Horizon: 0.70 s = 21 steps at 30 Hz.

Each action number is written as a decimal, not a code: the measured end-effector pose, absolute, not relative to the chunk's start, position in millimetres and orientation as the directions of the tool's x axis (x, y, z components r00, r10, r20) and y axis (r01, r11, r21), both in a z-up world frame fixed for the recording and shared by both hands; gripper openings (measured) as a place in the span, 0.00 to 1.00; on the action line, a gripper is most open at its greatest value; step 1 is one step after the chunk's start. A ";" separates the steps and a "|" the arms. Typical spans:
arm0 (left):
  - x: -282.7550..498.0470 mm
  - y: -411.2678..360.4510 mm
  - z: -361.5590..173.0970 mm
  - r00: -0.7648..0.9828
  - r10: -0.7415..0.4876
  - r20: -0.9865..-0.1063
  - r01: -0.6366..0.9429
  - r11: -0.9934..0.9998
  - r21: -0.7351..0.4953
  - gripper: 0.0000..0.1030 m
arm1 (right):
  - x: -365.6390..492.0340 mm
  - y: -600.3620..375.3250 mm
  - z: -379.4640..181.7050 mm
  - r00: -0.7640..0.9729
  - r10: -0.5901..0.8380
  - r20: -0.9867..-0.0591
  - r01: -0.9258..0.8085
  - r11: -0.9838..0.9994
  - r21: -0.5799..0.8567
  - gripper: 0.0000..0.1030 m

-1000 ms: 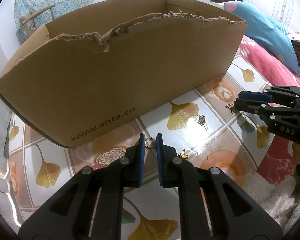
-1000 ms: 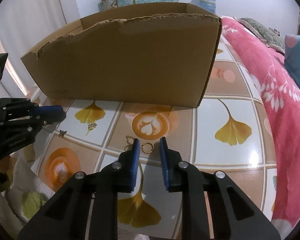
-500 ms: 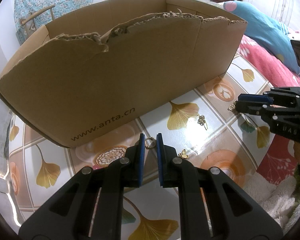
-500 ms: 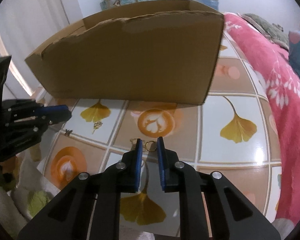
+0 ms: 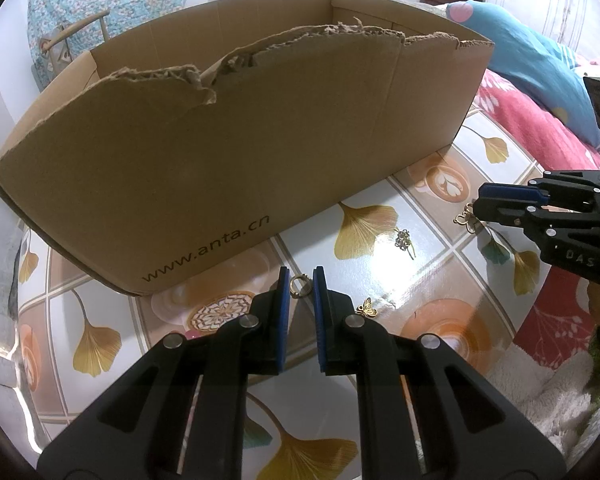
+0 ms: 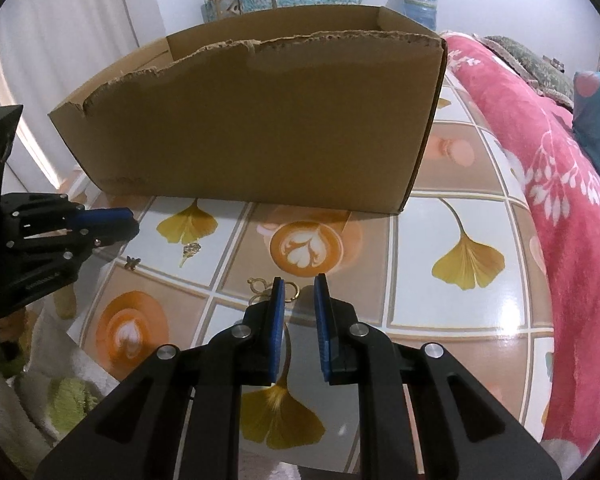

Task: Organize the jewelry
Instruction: 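Hold the ring in the left tool while the right tool approaches another gold ring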

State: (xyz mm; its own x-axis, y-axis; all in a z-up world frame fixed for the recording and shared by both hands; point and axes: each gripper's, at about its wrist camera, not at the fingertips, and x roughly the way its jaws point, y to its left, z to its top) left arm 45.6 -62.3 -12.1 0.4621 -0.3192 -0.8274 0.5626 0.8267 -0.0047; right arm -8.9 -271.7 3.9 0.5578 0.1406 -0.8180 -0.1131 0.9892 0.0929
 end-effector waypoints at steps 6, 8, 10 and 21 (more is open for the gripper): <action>45.4 -62.6 -12.5 0.462 -0.320 -0.827 0.563 0.826 -0.005 0.10 | -8.9 -271.5 4.7 0.567 0.097 -0.818 -0.101 0.994 0.048 0.15; 45.3 -62.7 -12.6 0.463 -0.319 -0.827 0.563 0.826 -0.004 0.10 | -8.4 -275.7 5.1 0.568 0.086 -0.818 -0.085 0.995 0.045 0.15; 45.3 -62.7 -12.5 0.463 -0.319 -0.827 0.563 0.827 -0.005 0.10 | -7.7 -280.5 5.3 0.567 0.087 -0.819 -0.071 0.996 0.057 0.15; 45.2 -62.9 -12.5 0.462 -0.319 -0.828 0.563 0.826 -0.003 0.10 | -5.0 -280.6 3.3 0.563 0.125 -0.817 -0.080 0.992 0.097 0.15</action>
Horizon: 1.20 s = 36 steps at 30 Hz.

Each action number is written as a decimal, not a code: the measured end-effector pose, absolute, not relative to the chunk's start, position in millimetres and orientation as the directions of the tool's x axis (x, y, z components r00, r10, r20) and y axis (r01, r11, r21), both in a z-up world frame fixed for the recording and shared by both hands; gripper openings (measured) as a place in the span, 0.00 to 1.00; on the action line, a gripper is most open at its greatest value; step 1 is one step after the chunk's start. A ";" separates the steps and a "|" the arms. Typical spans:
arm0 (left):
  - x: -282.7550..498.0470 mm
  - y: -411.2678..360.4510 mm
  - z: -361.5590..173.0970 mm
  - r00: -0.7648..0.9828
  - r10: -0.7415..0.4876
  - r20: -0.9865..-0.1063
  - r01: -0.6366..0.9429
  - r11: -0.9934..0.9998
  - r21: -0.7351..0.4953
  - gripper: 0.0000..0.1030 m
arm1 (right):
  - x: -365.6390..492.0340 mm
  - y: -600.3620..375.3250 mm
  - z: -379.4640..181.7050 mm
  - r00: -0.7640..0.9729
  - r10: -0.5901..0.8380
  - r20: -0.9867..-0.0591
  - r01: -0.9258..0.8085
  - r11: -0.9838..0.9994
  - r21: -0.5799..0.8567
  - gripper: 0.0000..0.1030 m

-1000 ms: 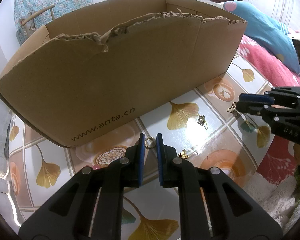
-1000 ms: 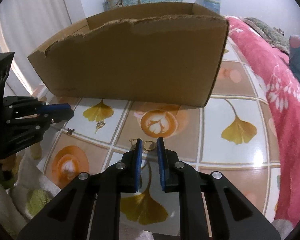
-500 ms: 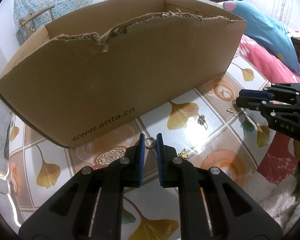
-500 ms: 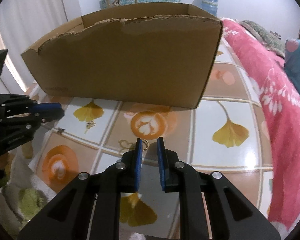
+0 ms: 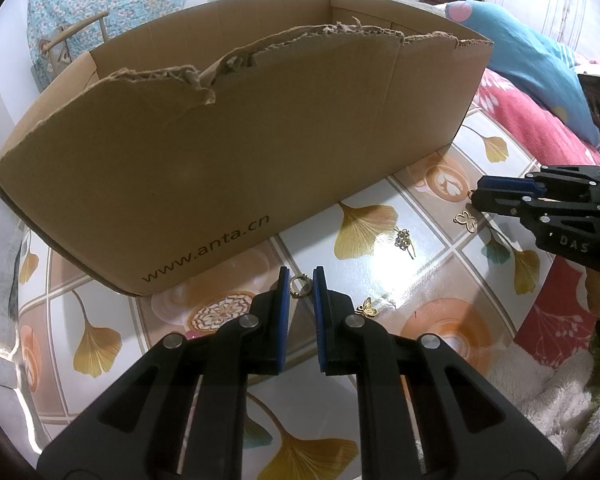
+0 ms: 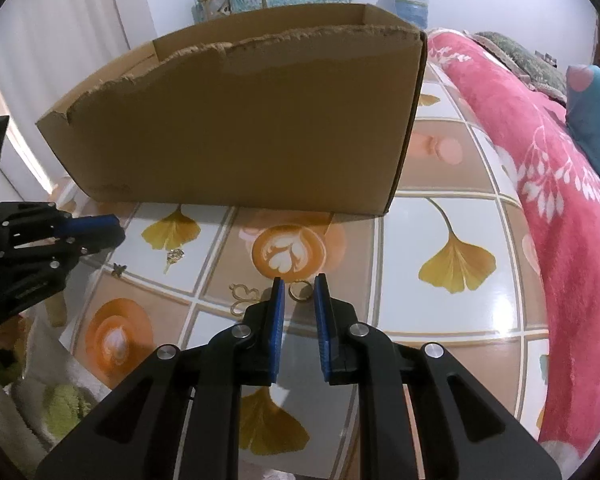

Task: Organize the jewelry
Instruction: 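Hold the ring in the left tool while the right tool approaches another gold ring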

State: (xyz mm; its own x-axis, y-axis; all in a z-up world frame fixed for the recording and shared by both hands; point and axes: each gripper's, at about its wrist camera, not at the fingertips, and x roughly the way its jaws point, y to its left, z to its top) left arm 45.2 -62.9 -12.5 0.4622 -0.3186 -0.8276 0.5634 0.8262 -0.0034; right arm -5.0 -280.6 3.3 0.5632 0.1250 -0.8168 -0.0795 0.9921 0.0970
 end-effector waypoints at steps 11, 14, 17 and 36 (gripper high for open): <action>45.2 -61.6 -12.4 0.463 -0.318 -0.827 0.564 0.826 -0.002 0.10 | -7.2 -268.7 3.5 0.566 0.086 -0.820 -0.101 0.994 0.034 0.15; 45.2 -61.7 -12.3 0.463 -0.319 -0.827 0.564 0.826 -0.002 0.10 | -7.3 -266.5 3.7 0.567 0.079 -0.820 -0.103 0.994 0.025 0.14; 45.3 -61.7 -12.2 0.463 -0.319 -0.827 0.565 0.825 -0.002 0.10 | -7.1 -266.8 3.9 0.566 0.095 -0.819 -0.106 0.994 0.043 0.10; 45.3 -61.5 -12.0 0.465 -0.318 -0.826 0.568 0.823 0.004 0.10 | -7.9 -275.3 6.6 0.575 0.121 -0.809 -0.102 0.992 0.075 0.05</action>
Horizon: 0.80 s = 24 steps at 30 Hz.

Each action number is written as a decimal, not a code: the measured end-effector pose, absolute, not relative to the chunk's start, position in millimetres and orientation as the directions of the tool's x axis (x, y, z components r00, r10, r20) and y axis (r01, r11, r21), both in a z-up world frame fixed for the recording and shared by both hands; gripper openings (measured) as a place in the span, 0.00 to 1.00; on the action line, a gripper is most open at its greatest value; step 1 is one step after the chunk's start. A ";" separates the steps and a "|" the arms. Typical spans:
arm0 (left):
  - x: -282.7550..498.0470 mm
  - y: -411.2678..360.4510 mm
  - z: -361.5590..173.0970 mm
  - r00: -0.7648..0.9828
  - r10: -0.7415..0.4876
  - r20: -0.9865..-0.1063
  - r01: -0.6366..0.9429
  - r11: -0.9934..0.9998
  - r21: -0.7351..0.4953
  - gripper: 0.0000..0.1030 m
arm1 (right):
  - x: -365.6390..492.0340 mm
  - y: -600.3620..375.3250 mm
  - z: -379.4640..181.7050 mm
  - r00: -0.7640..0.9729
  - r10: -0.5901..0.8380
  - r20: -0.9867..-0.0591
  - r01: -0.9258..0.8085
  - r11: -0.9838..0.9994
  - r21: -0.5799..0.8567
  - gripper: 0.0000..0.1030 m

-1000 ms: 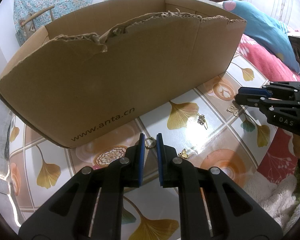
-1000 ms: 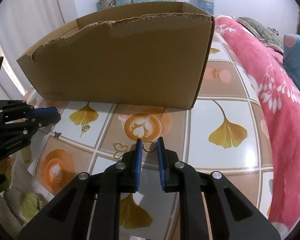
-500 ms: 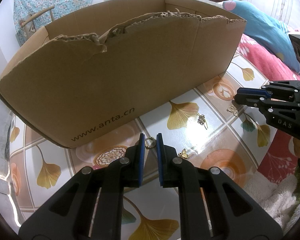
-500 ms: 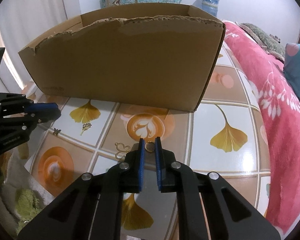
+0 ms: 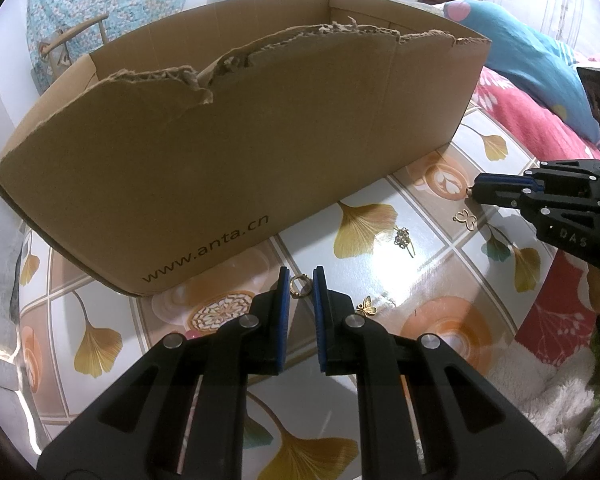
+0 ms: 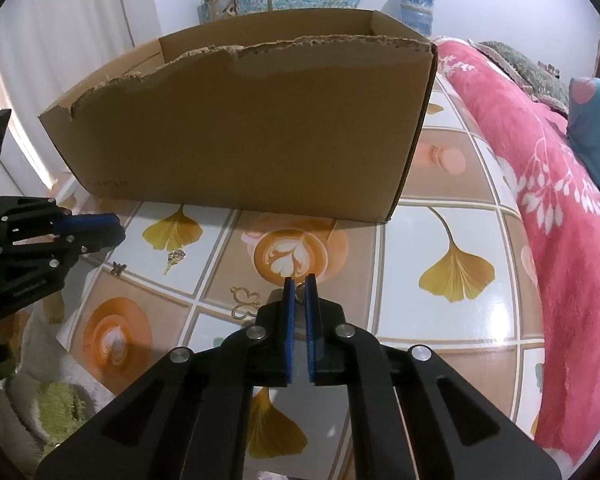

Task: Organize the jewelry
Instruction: 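Hold the ring in the left tool while the right tool approaches another gold ring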

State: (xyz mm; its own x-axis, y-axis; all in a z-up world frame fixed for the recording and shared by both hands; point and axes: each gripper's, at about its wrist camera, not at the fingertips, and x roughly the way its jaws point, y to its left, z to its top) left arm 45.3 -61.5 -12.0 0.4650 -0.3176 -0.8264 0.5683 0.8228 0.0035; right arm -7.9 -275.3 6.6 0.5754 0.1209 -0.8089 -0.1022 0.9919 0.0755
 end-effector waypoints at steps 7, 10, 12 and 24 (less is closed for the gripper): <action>44.4 -62.4 -12.4 0.466 -0.317 -0.826 0.569 0.823 0.005 0.10 | -9.3 -286.8 10.2 0.572 0.173 -0.802 -0.086 0.985 0.151 0.06; 44.7 -61.7 -12.1 0.467 -0.318 -0.825 0.569 0.822 0.005 0.10 | -9.2 -290.9 8.7 0.567 0.174 -0.805 -0.068 0.984 0.165 0.12; 45.3 -61.2 -11.9 0.467 -0.318 -0.825 0.570 0.822 0.006 0.10 | -9.2 -294.0 7.9 0.565 0.178 -0.806 -0.056 0.983 0.177 0.17; 44.1 -61.0 -10.8 0.466 -0.330 -0.821 0.577 0.816 -0.001 0.09 | -11.9 -290.6 8.9 0.564 0.167 -0.809 -0.054 0.985 0.165 0.19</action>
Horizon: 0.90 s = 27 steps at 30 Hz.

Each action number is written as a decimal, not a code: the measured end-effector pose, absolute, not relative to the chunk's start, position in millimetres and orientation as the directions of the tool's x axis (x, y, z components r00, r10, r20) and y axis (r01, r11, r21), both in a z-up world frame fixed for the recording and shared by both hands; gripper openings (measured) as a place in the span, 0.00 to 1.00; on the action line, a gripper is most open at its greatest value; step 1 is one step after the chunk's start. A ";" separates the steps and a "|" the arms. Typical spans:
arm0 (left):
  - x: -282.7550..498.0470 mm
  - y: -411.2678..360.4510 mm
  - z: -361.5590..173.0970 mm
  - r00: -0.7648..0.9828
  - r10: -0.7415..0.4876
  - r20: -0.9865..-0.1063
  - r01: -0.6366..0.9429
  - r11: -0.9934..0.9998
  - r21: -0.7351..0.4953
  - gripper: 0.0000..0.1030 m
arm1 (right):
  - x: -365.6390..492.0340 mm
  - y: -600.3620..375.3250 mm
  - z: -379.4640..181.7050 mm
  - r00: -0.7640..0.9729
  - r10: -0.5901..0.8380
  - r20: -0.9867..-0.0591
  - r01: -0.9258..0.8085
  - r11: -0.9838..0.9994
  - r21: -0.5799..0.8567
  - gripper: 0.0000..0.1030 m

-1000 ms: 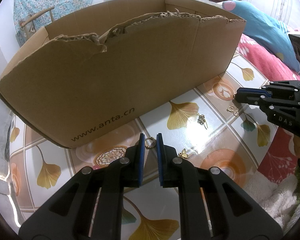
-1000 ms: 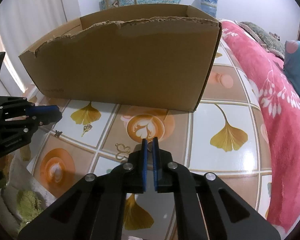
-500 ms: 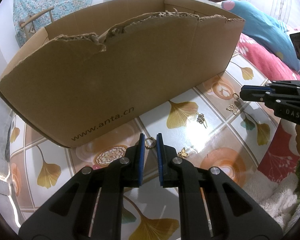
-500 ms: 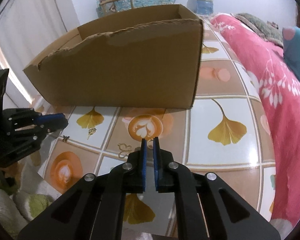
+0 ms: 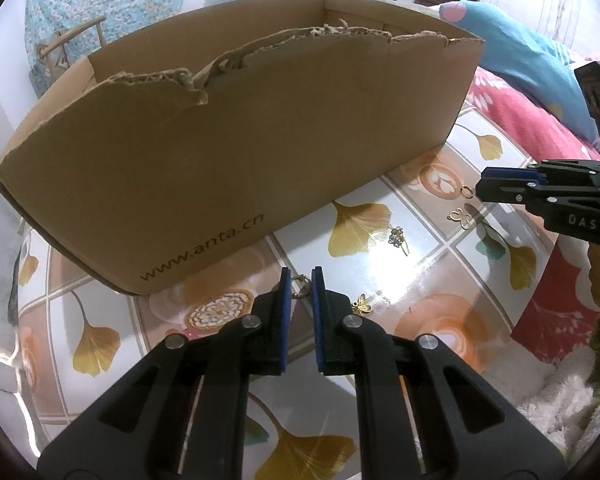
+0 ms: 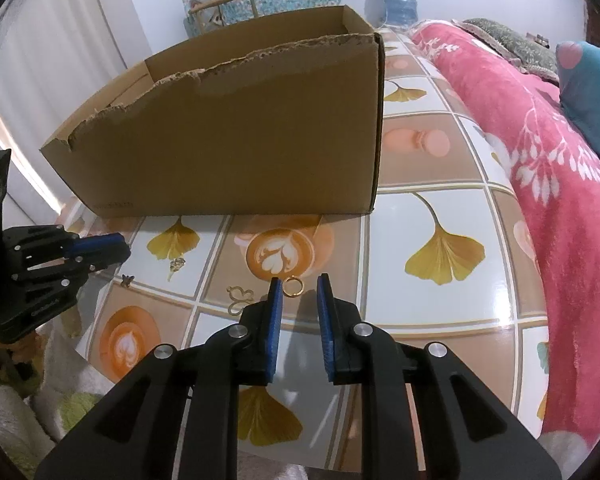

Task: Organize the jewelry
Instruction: 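Hold the ring in the left tool while the right tool approaches another gold ring, then close the right tool on the second gold ring while the left tool holds its ring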

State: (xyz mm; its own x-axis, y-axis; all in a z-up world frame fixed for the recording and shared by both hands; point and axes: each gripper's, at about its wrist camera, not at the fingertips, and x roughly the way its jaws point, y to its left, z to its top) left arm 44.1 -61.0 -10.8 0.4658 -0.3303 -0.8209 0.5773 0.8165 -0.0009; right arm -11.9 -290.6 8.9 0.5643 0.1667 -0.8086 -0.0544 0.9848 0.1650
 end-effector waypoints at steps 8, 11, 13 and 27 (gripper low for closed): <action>44.5 -61.1 -11.2 0.466 -0.332 -0.820 0.578 0.816 -0.003 0.09 | -6.9 -277.9 8.1 0.563 0.115 -0.818 -0.037 0.993 0.114 0.25; 44.6 -60.8 -11.0 0.465 -0.332 -0.821 0.578 0.816 -0.002 0.09 | -4.6 -273.4 6.5 0.566 0.094 -0.819 -0.035 0.995 0.090 0.25; 44.6 -60.7 -11.0 0.466 -0.331 -0.821 0.578 0.816 -0.001 0.09 | -3.8 -271.7 5.9 0.565 0.089 -0.820 -0.039 0.996 0.081 0.25; 45.8 -62.0 -11.3 0.467 -0.332 -0.820 0.577 0.817 -0.002 0.09 | -3.5 -266.6 5.6 0.559 0.087 -0.825 -0.056 0.996 0.067 0.18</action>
